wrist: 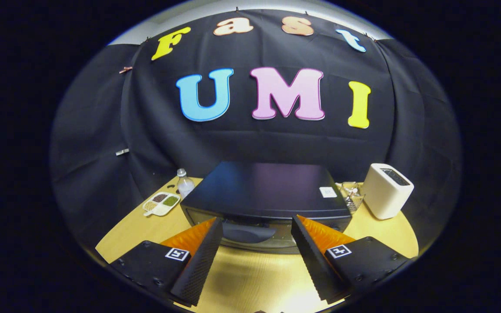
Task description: Open the toaster oven, put the food inside, and close the toaster oven door.
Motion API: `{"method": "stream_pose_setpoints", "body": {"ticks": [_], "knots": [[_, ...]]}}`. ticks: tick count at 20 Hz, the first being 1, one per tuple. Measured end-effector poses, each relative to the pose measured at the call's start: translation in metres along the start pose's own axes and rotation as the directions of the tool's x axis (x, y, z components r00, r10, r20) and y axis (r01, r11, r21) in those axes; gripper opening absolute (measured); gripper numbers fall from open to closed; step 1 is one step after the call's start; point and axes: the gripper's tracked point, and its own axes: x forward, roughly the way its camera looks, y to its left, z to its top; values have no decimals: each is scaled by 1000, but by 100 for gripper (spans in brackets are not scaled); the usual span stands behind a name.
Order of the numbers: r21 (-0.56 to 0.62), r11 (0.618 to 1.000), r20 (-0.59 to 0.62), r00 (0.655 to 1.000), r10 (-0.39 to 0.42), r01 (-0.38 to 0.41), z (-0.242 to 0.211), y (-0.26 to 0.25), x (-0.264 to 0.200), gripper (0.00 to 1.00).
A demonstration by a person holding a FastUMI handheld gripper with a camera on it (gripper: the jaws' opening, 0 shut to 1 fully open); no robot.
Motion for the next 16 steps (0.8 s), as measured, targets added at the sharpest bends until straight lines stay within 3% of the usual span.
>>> {"method": "stream_pose_setpoints", "body": {"ticks": [6,13,16], "knots": [[-11,997,138,987,-77,79,57,-51,-74,98],[56,979,218,954,-205,197,77,-100,-147,98],[98,978,210,956,-203,187,80,-95,-157,98]]}}
